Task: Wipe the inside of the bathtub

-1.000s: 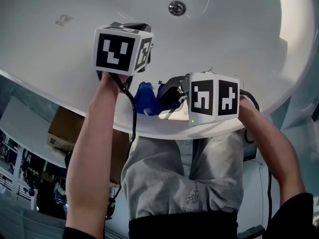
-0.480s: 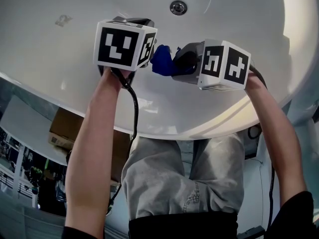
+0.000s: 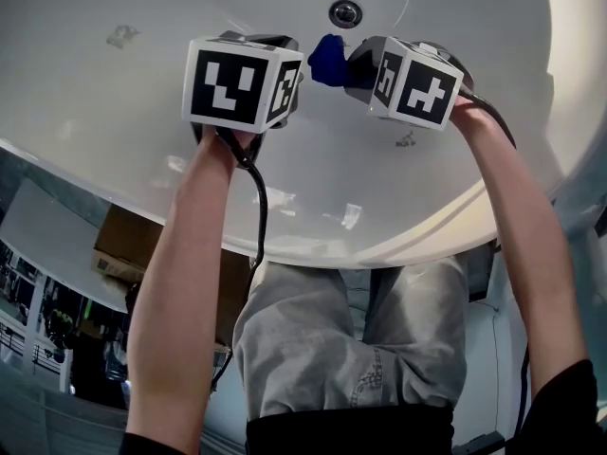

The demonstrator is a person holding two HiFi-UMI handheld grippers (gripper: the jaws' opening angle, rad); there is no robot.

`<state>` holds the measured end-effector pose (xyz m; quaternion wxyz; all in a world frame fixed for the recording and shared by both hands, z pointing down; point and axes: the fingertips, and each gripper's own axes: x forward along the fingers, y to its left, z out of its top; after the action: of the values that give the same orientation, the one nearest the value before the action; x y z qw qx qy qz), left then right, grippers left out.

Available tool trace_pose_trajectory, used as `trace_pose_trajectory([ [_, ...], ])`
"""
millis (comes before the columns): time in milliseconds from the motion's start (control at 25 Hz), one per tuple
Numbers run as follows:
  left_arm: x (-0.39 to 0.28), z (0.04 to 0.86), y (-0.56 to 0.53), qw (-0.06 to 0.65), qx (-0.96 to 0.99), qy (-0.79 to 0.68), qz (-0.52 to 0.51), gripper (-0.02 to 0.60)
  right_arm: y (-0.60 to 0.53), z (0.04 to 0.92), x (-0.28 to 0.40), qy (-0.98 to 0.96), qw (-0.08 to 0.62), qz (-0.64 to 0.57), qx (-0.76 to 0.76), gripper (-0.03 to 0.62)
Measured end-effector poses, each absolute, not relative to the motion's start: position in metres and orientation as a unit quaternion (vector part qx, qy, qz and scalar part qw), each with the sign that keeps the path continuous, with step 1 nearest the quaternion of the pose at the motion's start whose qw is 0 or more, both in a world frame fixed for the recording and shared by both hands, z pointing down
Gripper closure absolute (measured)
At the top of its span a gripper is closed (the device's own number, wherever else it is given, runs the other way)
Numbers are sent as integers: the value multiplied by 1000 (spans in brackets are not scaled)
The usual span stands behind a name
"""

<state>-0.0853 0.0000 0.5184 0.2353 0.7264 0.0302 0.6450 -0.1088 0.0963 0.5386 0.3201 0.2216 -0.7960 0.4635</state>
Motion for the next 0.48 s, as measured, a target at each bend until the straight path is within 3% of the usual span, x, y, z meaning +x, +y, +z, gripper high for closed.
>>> trace_pose_trajectory([
  [480, -103, 519, -14, 248, 727, 20, 639, 577, 90, 610, -100, -754, 433, 441, 223, 490],
])
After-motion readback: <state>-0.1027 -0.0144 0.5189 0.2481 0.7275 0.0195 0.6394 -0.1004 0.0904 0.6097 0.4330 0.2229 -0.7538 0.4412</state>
